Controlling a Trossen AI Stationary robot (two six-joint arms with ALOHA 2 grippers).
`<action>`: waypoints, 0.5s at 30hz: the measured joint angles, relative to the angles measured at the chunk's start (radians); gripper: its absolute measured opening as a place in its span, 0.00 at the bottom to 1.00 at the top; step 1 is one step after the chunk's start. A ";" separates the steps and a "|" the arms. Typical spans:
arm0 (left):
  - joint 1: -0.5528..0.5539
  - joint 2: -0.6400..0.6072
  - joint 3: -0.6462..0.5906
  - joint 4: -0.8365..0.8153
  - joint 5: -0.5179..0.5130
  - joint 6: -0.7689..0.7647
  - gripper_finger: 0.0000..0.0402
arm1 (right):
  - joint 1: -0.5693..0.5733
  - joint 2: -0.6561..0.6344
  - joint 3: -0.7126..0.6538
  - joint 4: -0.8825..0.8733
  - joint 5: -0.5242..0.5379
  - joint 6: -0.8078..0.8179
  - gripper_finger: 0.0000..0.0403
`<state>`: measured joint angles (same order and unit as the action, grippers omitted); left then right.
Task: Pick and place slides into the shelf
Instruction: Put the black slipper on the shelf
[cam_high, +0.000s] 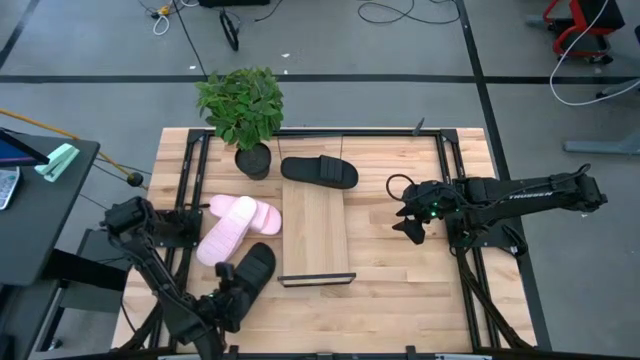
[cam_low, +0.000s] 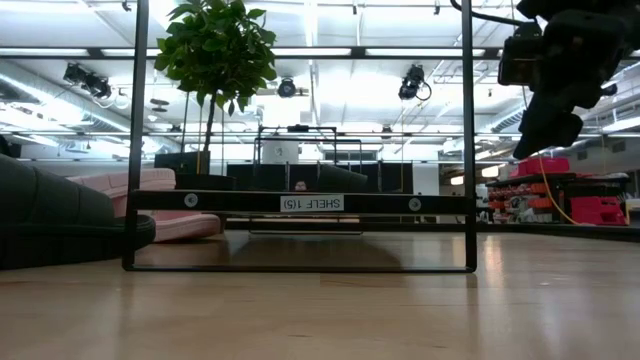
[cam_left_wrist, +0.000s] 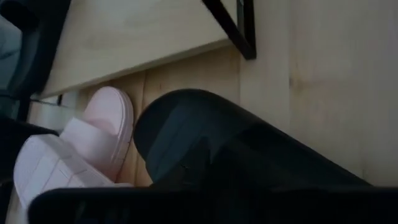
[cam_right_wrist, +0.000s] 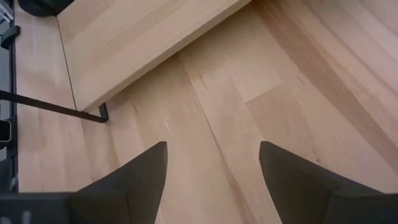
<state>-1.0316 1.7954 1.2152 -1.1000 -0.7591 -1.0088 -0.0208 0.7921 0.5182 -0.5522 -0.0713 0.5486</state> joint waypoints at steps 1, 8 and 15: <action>0.008 0.000 0.000 0.000 0.015 0.000 0.19 | 0.000 0.000 0.000 0.000 0.000 -0.001 0.65; 0.047 0.000 0.000 0.006 0.093 0.055 0.37 | 0.032 0.000 0.000 0.000 -0.001 -0.003 0.65; 0.066 0.000 0.000 0.006 0.109 0.140 0.51 | 0.044 0.000 0.000 0.000 -0.001 -0.003 0.65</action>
<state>-0.9655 1.7954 1.2152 -1.0935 -0.6505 -0.8685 0.0235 0.7921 0.5186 -0.5523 -0.0719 0.5455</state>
